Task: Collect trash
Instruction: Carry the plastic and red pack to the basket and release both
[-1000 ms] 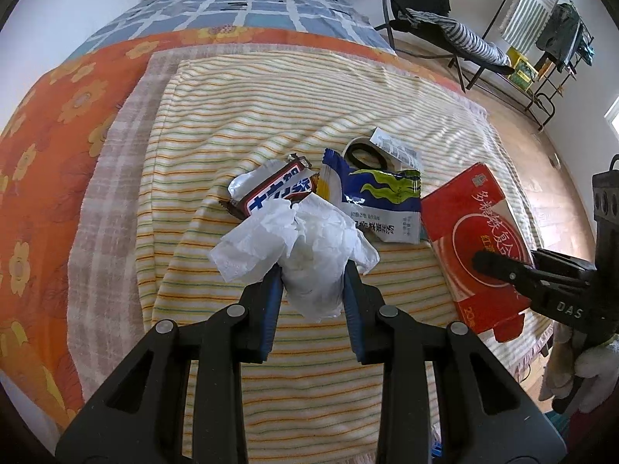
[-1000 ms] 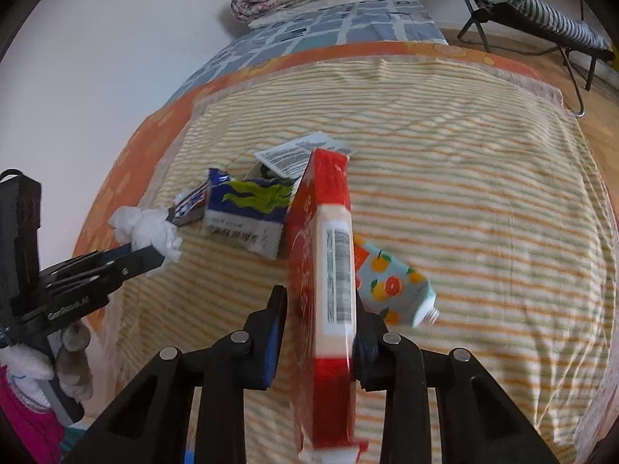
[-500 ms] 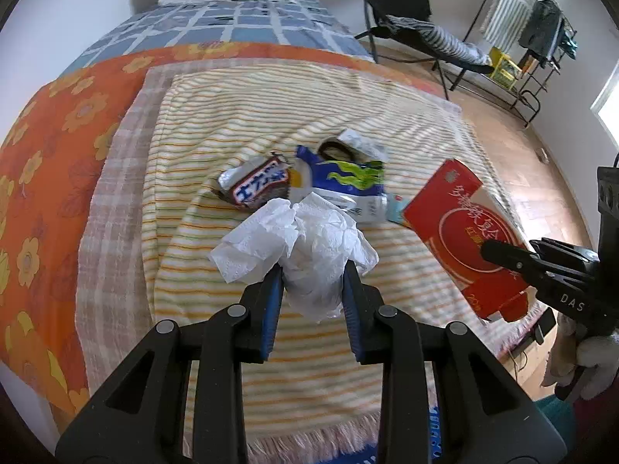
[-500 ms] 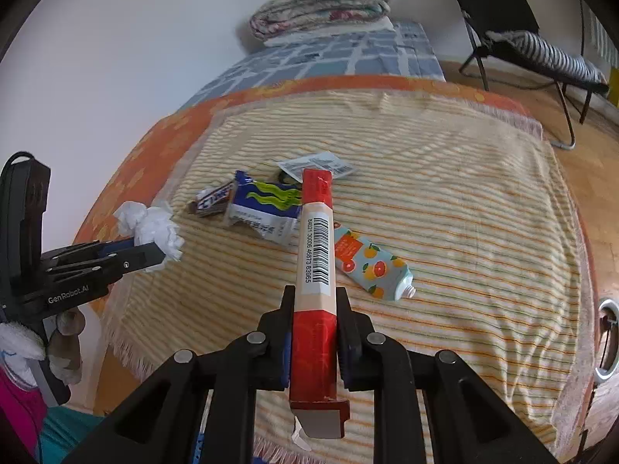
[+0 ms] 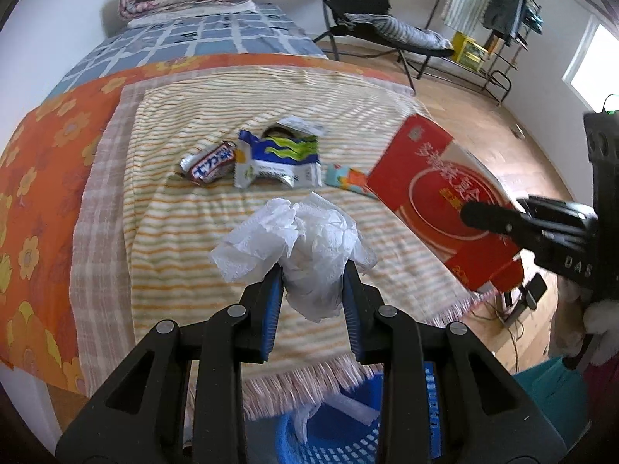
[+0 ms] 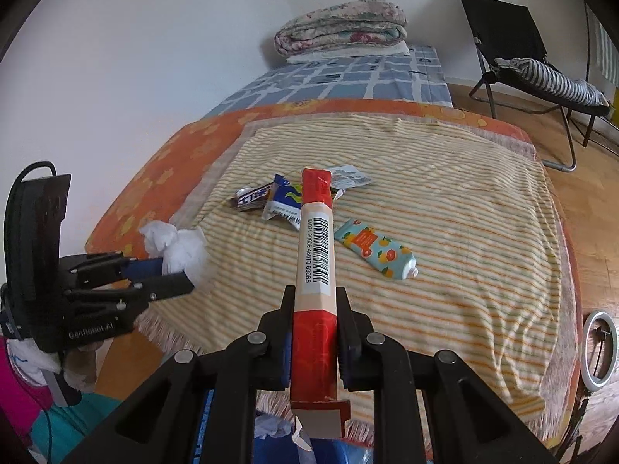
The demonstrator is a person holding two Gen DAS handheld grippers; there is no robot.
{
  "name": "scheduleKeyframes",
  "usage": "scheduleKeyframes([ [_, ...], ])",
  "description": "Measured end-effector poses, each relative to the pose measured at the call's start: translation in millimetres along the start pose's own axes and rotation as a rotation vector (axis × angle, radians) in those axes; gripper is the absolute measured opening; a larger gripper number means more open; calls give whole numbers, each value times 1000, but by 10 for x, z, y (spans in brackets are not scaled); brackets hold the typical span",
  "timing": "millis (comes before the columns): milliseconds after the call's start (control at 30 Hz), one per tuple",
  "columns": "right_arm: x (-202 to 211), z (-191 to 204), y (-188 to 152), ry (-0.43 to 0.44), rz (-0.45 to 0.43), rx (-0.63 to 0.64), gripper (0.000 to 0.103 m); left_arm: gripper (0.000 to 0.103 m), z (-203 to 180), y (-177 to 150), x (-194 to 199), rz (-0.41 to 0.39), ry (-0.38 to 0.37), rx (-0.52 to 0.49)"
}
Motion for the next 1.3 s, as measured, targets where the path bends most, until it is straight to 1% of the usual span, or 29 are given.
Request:
scheduleKeyframes([
  [300,259,135,-371,3,4,35,16,29,-375,-288,320,-36,-1,-64],
  [467,384,197,-653,8,13,51,16,29,-535,-488,405,-38,-2,-109],
  [600,423,203,-913,23,33,39,16,29,-611,-668,395,-16,-15,-126],
  [800,366,244,-1268,28,83,50,16,29,-666,-935,345,16,-14,-139],
  [1067,274,282,-1535,32,126,51,16,29,-669,-1215,275,60,-17,-136],
  [1300,191,288,-1687,34,159,44,16,30,-680,-1370,218,88,-20,-139],
])
Point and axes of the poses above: each gripper's, at about its wrist camera, not at the fingertips, and x roughly against the way its jaws point, z to its left, y to its top, the point moved 8 cm from there along -x, roughly the way its jaws point, and after that the axes turned 6 degrees about -x, right-handed, at the moved point
